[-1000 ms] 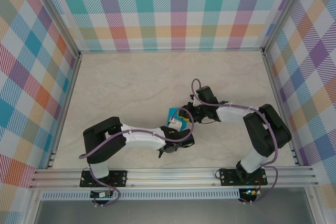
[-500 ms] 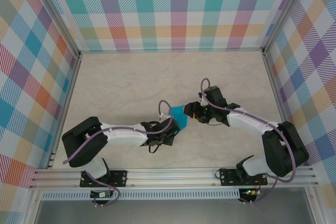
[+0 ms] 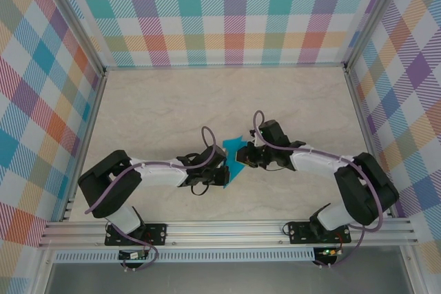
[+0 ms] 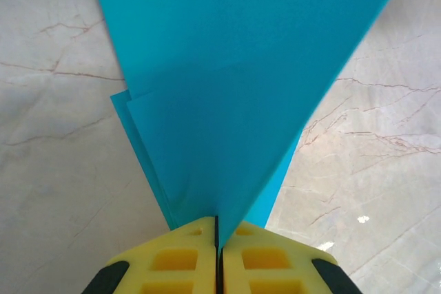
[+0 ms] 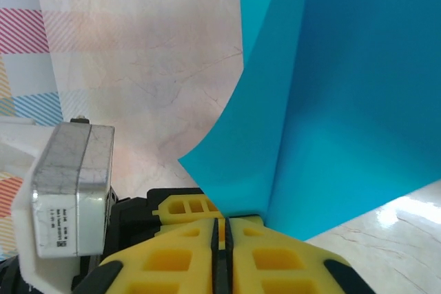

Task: Fold a paper plane with a square sheet of paper (pick it up from the middle)
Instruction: Fourth fold the wing at the center of the table.

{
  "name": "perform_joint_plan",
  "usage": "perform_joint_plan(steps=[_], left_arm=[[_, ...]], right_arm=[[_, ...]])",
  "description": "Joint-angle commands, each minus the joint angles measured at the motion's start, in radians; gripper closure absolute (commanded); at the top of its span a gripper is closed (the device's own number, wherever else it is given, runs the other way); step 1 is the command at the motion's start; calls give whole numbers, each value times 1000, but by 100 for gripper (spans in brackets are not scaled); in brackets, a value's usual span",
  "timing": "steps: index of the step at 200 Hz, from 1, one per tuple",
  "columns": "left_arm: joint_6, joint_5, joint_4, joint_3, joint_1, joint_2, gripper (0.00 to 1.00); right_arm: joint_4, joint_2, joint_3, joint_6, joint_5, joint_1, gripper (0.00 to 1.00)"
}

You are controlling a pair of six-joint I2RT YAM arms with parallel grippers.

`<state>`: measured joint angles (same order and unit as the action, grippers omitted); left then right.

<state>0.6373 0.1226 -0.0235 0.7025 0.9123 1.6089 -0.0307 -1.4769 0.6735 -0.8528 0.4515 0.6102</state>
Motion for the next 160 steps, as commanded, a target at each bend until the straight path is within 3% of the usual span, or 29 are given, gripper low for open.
perform_joint_plan(steps=[1, 90, 160], left_arm=[[25, 99, -61, -48, -33, 17, 92], [58, 223, -118, -84, -99, 46, 92], [75, 188, -114, -112, -112, -23, 83]], right_arm=[[-101, -42, -3, -38, 40, 14, 89], [-237, -159, 18, -117, 68, 17, 90], [-210, -189, 26, -111, 33, 17, 91]])
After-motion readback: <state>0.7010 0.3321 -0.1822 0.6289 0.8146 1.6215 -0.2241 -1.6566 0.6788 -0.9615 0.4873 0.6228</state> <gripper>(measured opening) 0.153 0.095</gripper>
